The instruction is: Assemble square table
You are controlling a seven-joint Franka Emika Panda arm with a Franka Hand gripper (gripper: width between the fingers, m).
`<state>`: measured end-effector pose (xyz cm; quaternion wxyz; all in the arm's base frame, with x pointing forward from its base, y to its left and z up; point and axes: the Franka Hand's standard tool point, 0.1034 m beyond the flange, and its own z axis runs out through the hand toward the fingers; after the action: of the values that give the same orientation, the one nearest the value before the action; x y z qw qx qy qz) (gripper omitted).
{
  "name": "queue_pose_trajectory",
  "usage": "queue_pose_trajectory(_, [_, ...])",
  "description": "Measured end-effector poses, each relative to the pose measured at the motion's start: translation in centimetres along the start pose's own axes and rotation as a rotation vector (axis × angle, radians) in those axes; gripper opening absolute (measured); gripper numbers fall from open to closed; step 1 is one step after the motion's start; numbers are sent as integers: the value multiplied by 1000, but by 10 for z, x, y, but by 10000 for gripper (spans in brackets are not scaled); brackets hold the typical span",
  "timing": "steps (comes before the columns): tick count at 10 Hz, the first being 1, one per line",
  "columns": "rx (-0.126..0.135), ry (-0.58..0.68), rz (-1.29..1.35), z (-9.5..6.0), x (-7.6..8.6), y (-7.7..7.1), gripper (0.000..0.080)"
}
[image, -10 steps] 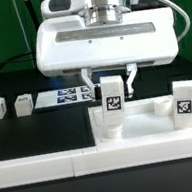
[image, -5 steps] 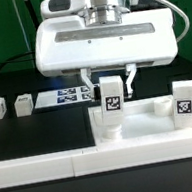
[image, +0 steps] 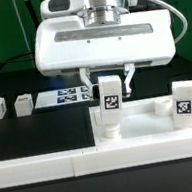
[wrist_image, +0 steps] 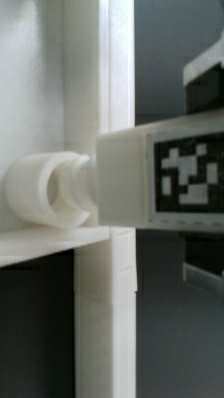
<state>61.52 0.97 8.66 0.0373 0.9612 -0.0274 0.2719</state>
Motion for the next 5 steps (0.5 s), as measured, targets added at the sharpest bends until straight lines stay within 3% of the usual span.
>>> queue_pose_trajectory(5, [-3, 22, -8, -1, 3, 2, 289])
